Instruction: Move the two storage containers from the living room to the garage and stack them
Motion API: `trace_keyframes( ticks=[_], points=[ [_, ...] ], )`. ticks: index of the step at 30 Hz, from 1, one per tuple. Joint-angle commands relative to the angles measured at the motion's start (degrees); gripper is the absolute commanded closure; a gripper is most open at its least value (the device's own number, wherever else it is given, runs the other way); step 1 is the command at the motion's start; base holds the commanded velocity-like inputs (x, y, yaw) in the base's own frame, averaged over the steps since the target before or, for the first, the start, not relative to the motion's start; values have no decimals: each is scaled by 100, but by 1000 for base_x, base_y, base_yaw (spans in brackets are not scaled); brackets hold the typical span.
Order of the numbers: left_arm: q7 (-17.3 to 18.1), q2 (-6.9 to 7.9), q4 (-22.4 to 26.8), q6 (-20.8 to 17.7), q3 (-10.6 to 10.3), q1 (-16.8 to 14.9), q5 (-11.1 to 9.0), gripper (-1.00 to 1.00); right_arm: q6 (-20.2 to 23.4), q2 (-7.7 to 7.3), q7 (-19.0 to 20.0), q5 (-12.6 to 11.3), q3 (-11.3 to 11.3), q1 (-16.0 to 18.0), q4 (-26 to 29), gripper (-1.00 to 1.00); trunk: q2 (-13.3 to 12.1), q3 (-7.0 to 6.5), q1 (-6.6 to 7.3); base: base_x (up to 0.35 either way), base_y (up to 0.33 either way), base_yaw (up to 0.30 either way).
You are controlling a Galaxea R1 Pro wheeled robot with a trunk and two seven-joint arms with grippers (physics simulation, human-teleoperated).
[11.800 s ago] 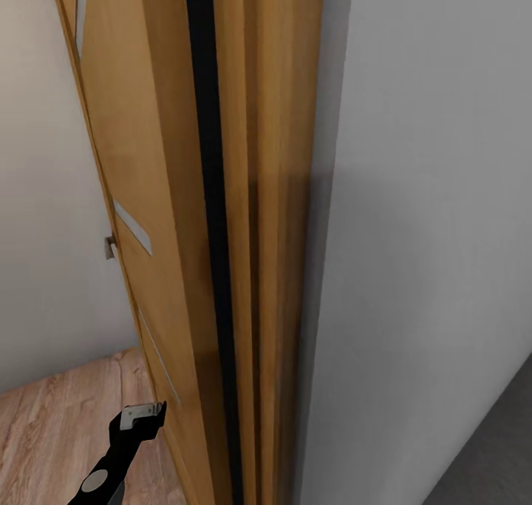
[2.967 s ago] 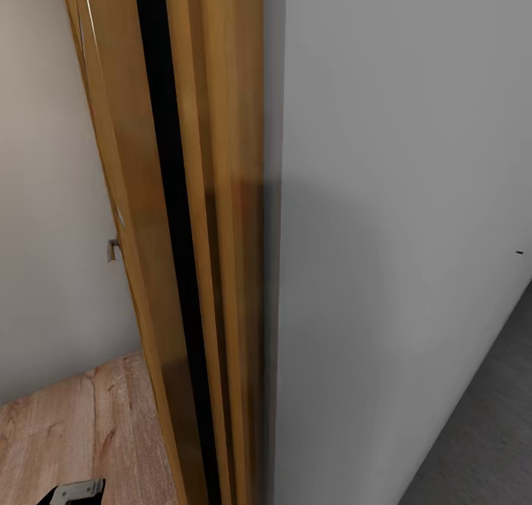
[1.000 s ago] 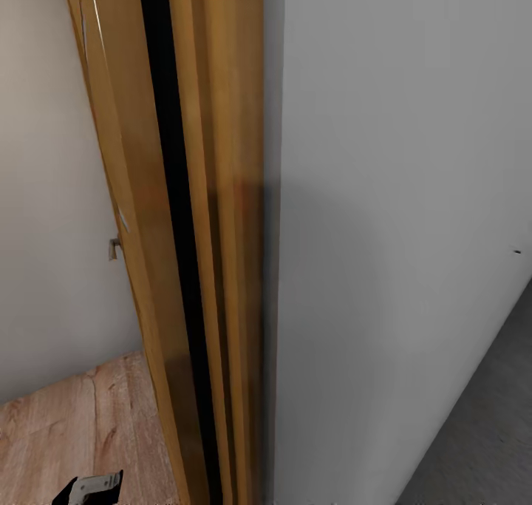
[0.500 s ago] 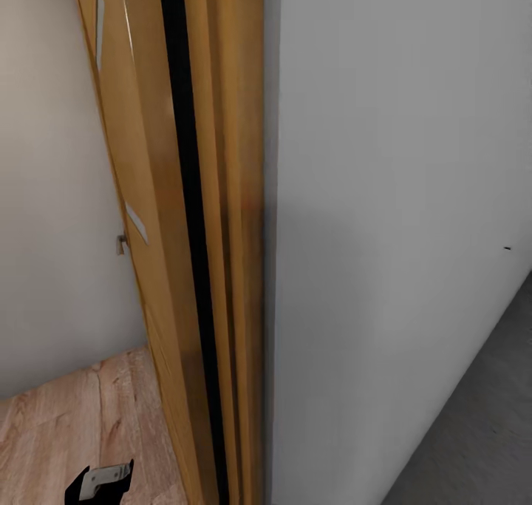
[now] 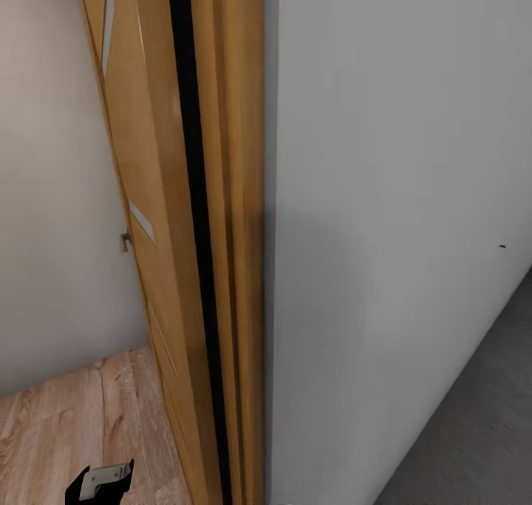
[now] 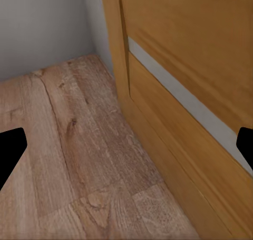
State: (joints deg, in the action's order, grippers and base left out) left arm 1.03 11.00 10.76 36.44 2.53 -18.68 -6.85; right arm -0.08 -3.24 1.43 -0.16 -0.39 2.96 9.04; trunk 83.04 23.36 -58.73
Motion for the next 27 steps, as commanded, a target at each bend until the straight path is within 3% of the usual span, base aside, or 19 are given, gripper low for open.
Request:
trace_keyframes(
  ticks=[1, 16, 27],
  points=[
    [11, -1, -4, 18, 11, -4, -17, -100, -1, -1, 15, -2, -5, 2, 1, -100, 3, 6, 1, -16, 0, 0],
    [13, -1, -3, 19, 11, -4, -15, -100, -1, -1, 15, -2, -5, 2, 1, -100, 3, 6, 1, -110, 0, 0],
    [32, -8, -35, 19, 11, -4, 2, -100, -1, -1, 15, -2, -5, 2, 1, -100, 3, 6, 1, -18, 0, 0]
  ],
)
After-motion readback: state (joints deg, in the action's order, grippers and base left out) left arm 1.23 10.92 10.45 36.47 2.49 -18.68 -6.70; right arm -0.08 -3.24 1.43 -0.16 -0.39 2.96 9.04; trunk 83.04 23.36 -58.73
